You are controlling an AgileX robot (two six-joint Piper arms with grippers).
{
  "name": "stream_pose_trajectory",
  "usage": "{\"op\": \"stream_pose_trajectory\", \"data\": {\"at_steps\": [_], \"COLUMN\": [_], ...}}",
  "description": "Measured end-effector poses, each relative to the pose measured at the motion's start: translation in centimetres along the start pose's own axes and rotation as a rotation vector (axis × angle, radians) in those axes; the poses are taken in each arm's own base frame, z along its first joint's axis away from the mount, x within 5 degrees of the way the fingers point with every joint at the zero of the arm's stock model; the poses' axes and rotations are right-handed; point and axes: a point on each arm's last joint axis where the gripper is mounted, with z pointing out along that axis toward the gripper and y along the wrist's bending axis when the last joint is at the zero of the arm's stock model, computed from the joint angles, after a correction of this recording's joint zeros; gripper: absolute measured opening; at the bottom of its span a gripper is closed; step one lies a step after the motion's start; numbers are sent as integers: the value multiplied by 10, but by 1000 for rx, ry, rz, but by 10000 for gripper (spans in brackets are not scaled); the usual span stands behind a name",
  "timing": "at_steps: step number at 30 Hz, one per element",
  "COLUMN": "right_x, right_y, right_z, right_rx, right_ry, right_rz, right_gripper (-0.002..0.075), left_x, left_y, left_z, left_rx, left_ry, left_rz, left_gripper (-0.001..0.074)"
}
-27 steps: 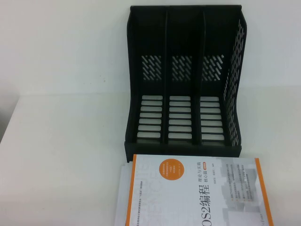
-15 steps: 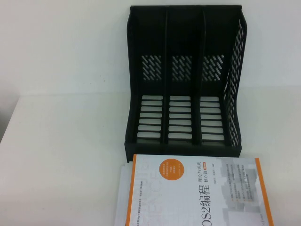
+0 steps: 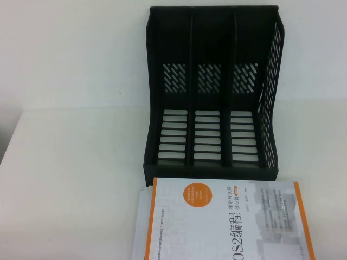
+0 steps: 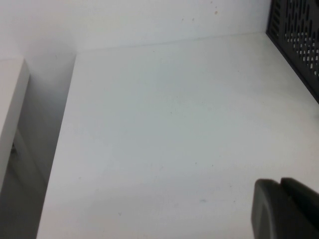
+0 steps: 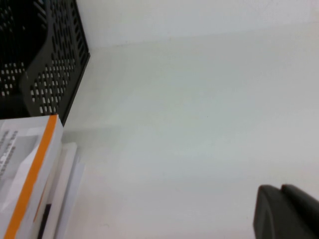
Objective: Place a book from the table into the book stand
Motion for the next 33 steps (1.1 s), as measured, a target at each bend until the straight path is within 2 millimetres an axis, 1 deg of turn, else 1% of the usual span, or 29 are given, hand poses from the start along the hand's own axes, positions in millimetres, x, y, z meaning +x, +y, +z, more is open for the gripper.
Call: {"op": "stream_pose_trajectory", "data": {"at_steps": [13, 16, 19, 22, 27, 29, 33], "right_x": [0, 0, -1, -10, -38, -48, -55], "right_y": [0, -1, -1, 0, 2, 3, 4], "right_z": [0, 0, 0, 0, -8, -14, -19], "right_rx": [4, 8, 6, 1, -21, -29, -36], "right_ry": [0, 0, -20, -133, -463, -582, -689], "right_rz": [-9, -17, -17, -22, -25, -26, -26], "right_gripper": [-3, -3, -3, -3, -3, -3, -3], "left_x": [0, -3, -11, -27, -50, -56, -63], "left_y": [0, 1, 4, 8, 14, 15, 17], "left_z": [0, 0, 0, -4, -16, -21, -28], "left_rx": [-3, -12, -39, -85, -161, -183, -209], "left_ry": [-1, -39, -133, -313, -603, -685, -784], "left_rz": [11, 13, 15, 15, 15, 15, 11], "left_gripper": [-4, -4, -4, -4, -4, -4, -4]}}
